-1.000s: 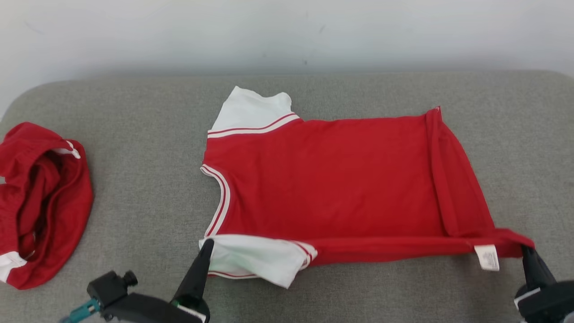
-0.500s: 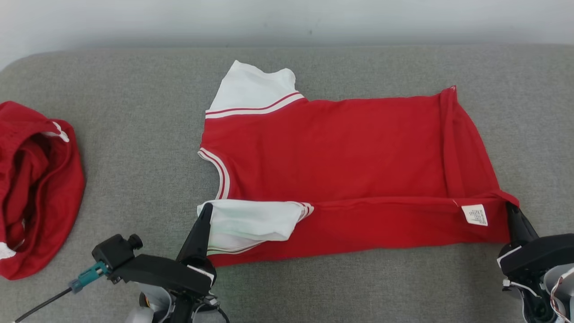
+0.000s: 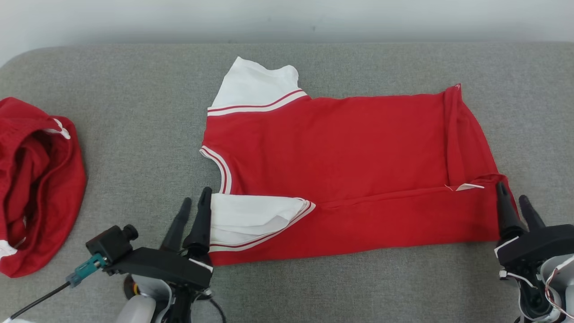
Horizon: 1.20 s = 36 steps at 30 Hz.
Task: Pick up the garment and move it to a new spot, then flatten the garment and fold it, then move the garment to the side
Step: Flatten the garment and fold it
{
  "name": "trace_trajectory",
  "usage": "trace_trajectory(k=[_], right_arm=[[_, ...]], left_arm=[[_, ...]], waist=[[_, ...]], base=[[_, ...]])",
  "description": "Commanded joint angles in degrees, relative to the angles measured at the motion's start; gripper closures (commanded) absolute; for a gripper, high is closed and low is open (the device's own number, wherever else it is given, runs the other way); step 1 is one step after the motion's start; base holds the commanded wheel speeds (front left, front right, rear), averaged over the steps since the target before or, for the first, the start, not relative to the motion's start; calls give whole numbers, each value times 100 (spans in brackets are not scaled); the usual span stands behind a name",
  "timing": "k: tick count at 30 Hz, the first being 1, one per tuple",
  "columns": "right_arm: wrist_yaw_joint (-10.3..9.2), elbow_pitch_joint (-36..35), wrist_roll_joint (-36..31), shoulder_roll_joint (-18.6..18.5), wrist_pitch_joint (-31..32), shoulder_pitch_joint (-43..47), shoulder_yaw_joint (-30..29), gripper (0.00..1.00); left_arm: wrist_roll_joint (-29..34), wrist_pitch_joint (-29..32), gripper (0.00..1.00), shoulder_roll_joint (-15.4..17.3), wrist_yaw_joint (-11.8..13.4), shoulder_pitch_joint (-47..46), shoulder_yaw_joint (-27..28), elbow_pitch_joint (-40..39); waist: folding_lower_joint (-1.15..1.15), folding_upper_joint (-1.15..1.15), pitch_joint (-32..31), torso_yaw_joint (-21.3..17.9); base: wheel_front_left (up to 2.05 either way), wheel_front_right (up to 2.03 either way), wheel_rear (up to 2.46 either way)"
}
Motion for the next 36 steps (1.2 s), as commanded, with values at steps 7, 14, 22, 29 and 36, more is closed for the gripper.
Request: trace_trajectory(k=[7,14,22,29,36], right_arm=[[3,-742,-389,-10,-71,541,-113,0],[3,-930,-885,-9,-144,949,-229,0],[2,-473,-1558,-9,-311,805,-193,0],[3,47,-1769,-8,-231,508,-182,0],[2,510,-1952,-9,95,192,-229,0]], left_arm=[[1157,-588,0,457,275,240,-243,-29],[2271,-758,0,730,727,692,-701,4],[2670,-615,0,694,922,656,-1066,241],[2722,-388,0,596,911,361,-1247,646],[2705,53,5,492,865,43,-1418,1085]], waist=[[-1,-1,-122,-5],[-1,-1,-163,-49],[-1,-1,-100,-32],[-1,-1,-9,-3],[-1,-1,140,32]], base=[[0,0,0],[0,0,0],[0,0,0],[0,0,0],[0,0,0]])
